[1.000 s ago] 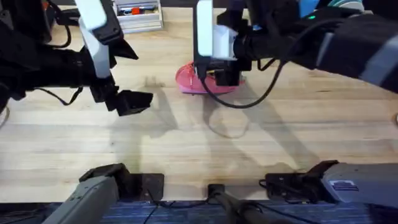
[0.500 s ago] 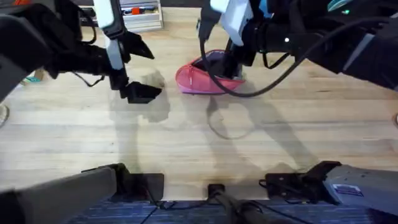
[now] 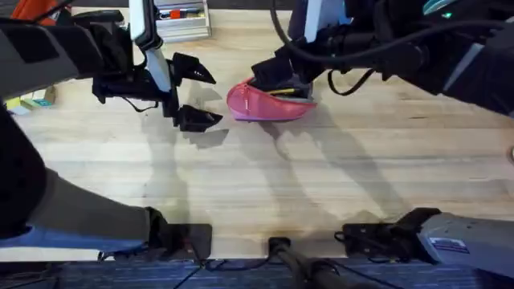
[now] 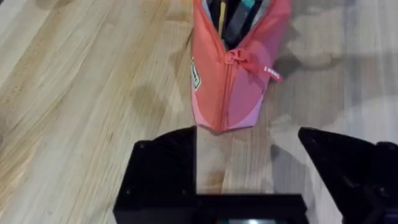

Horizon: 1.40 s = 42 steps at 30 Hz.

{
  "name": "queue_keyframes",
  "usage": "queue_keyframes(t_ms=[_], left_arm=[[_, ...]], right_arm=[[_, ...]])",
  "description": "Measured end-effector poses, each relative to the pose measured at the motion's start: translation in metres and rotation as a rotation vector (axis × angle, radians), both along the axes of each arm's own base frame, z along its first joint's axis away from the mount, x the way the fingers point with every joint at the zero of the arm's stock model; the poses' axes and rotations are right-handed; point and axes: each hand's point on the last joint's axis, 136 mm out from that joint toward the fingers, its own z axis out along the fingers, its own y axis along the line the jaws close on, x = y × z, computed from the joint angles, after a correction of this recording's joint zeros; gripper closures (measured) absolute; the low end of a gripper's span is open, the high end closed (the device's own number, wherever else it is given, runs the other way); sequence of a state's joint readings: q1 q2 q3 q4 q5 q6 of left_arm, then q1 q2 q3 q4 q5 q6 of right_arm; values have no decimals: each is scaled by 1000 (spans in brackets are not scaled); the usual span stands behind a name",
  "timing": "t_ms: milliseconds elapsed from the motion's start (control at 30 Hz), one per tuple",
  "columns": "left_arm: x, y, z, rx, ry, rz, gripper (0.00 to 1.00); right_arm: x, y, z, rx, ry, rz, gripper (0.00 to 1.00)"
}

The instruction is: Unzip the bag, pick up the pens from the table one at a time and place them inside, then zip the bag closed.

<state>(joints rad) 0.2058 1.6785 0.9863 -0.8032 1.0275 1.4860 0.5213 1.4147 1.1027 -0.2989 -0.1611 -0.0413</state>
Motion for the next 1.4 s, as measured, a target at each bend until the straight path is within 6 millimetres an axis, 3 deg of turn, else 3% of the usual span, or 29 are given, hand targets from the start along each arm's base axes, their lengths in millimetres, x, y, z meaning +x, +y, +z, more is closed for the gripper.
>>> queue_keyframes(t_ms=[300,567,1133,1400], left_arm=[[1,-2,3,-26,-9,-2,8],[1,-2,3,-26,-9,-2,7],[1,-2,3,-27,-10,-2,7],[1,-4,6,-43,-12,-4,8]], right_arm=[[-31,22,-10,113,203,-37,4],[-51,41,-13,134,265,-16,4],[-56,42,-15,206,380,-106,4],[-56,50,-28,210,427,-138,4]])
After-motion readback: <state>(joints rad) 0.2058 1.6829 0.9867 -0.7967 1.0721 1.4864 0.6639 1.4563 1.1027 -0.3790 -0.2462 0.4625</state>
